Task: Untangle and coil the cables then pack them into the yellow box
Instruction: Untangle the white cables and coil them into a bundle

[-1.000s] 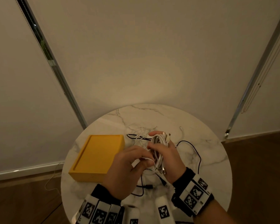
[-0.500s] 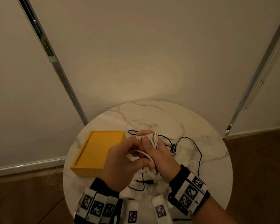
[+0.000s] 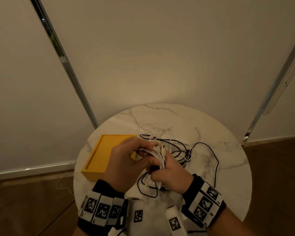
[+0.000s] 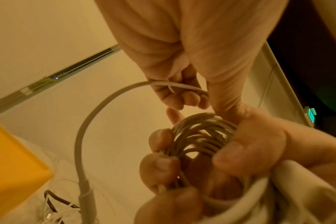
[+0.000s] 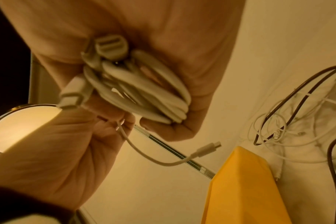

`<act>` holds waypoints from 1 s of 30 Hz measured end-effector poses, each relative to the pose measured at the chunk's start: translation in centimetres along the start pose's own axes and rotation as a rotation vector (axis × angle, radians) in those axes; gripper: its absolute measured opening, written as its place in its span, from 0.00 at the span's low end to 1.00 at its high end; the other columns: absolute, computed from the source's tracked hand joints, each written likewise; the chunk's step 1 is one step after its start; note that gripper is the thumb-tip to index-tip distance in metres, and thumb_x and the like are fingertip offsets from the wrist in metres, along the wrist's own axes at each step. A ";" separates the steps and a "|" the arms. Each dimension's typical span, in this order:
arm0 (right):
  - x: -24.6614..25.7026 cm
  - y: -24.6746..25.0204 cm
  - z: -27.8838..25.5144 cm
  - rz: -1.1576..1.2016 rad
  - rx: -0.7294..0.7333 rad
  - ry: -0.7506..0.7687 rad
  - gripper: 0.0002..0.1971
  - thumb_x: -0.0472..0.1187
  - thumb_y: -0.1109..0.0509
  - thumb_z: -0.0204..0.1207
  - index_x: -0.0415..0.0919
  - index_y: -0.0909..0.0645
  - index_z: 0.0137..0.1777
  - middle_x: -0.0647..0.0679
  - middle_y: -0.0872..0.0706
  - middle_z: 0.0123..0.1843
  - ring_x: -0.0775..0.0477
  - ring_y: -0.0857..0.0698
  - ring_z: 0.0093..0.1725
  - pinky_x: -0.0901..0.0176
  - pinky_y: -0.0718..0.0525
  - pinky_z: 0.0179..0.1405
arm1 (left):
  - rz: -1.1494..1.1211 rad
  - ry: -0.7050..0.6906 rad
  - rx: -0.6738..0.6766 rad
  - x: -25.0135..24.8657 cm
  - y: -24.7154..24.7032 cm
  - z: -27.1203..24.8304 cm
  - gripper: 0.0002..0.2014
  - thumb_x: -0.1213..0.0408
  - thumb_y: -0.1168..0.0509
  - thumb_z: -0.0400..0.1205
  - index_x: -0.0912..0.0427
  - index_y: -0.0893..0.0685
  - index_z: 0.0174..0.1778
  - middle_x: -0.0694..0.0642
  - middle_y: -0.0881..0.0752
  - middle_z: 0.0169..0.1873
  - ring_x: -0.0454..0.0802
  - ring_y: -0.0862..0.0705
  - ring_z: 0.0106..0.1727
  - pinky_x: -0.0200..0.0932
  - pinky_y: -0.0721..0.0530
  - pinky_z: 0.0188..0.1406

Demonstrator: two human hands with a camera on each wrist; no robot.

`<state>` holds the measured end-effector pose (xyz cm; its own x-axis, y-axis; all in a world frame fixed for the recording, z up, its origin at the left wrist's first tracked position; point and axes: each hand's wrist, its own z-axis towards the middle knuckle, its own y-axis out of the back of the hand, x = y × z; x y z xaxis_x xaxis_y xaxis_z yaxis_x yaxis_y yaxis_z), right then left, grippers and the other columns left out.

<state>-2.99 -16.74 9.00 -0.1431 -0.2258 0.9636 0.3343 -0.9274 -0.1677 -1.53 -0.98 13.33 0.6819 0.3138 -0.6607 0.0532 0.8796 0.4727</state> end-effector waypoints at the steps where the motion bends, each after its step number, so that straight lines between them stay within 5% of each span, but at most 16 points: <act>1: -0.1 -0.2 0.0 0.022 -0.028 0.004 0.27 0.19 0.33 0.58 0.33 0.25 0.60 0.37 0.26 0.37 0.39 0.29 0.36 0.46 0.32 0.35 | 0.006 -0.022 -0.010 -0.2 -0.1 0.0 0.10 0.56 0.20 0.68 0.49 0.13 0.42 0.43 0.13 0.42 0.40 0.15 0.45 0.29 0.20 0.44; 3: -0.2 -0.3 0.0 0.056 -0.093 0.013 0.26 0.20 0.33 0.57 0.28 0.27 0.59 0.33 0.30 0.36 0.38 0.32 0.35 0.48 0.33 0.33 | 0.014 -0.040 -0.055 0.0 -0.4 0.0 0.08 0.57 0.22 0.70 0.52 0.10 0.43 0.43 0.16 0.43 0.37 0.15 0.48 0.27 0.21 0.47; 7: 0.2 0.2 0.0 0.162 -0.204 0.024 0.33 0.26 0.31 0.52 0.41 0.21 0.62 0.37 0.26 0.40 0.36 0.29 0.39 0.44 0.30 0.36 | 0.109 -0.042 -0.110 1.1 -0.8 -0.2 0.10 0.68 0.25 0.75 0.54 0.06 0.51 0.48 0.13 0.45 0.43 0.14 0.49 0.34 0.16 0.46; 9: 0.4 0.3 0.0 0.146 -0.213 0.031 0.33 0.25 0.32 0.52 0.44 0.20 0.62 0.37 0.25 0.41 0.37 0.25 0.41 0.42 0.26 0.39 | 0.070 -0.051 -0.087 1.2 -0.9 -0.3 0.13 0.74 0.29 0.77 0.56 0.07 0.54 0.46 0.12 0.46 0.38 0.13 0.49 0.33 0.15 0.47; 15: -0.2 -0.7 0.2 0.000 -0.206 0.094 0.26 0.23 0.31 0.59 0.30 0.25 0.61 0.32 0.22 0.42 0.36 0.23 0.40 0.44 0.24 0.36 | 0.009 -0.002 -0.183 -0.4 -2.1 0.0 0.16 0.83 0.30 0.76 0.59 0.06 0.51 0.57 0.13 0.53 0.38 0.15 0.55 0.26 0.17 0.47; 18: 0.0 -0.7 0.3 -0.003 -0.235 0.132 0.27 0.21 0.32 0.59 0.31 0.24 0.62 0.49 0.19 0.40 0.49 0.20 0.40 0.55 0.20 0.38 | -0.013 0.036 -0.175 -0.7 -2.3 0.0 0.17 0.82 0.29 0.77 0.57 0.07 0.52 0.50 0.12 0.50 0.37 0.14 0.53 0.26 0.17 0.48; 23: 0.2 -0.4 0.2 -0.038 -0.235 0.082 0.21 0.23 0.31 0.59 0.34 0.22 0.53 0.59 0.20 0.35 0.57 0.21 0.36 0.62 0.22 0.36 | 0.146 0.027 -0.211 -0.7 -1.7 0.0 0.13 0.70 0.23 0.77 0.48 0.06 0.52 0.41 0.08 0.43 0.34 0.12 0.45 0.32 0.14 0.44; 25: 0.5 -0.4 0.1 -0.018 -0.228 0.066 0.23 0.23 0.31 0.58 0.35 0.21 0.56 0.58 0.19 0.35 0.56 0.21 0.35 0.61 0.21 0.33 | 0.188 0.019 -0.256 -1.0 -1.7 0.3 0.11 0.68 0.21 0.74 0.47 0.06 0.47 0.37 0.08 0.43 0.32 0.11 0.46 0.34 0.13 0.45; 28: 1.0 -0.2 0.0 0.032 -0.210 0.037 0.27 0.21 0.32 0.59 0.34 0.21 0.61 0.50 0.16 0.38 0.52 0.18 0.36 0.58 0.19 0.33 | 0.152 -0.006 -0.220 -1.3 -1.9 0.3 0.15 0.70 0.22 0.73 0.44 0.09 0.49 0.20 0.15 0.45 0.22 0.15 0.52 0.20 0.20 0.51; 30: 1.0 0.1 -0.1 0.082 -0.214 0.009 0.28 0.22 0.33 0.59 0.33 0.21 0.63 0.39 0.16 0.42 0.45 0.16 0.40 0.51 0.18 0.38 | 0.178 -0.004 -0.178 -0.8 -1.9 0.1 0.14 0.69 0.22 0.74 0.44 0.08 0.50 0.25 0.15 0.50 0.25 0.15 0.55 0.19 0.22 0.53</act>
<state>-3.16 -17.06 9.98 -0.1323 -0.3049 0.9431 0.1396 -0.9478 -0.2869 -2.13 -2.90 13.02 0.6721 0.4684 -0.5735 -0.1973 0.8598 0.4710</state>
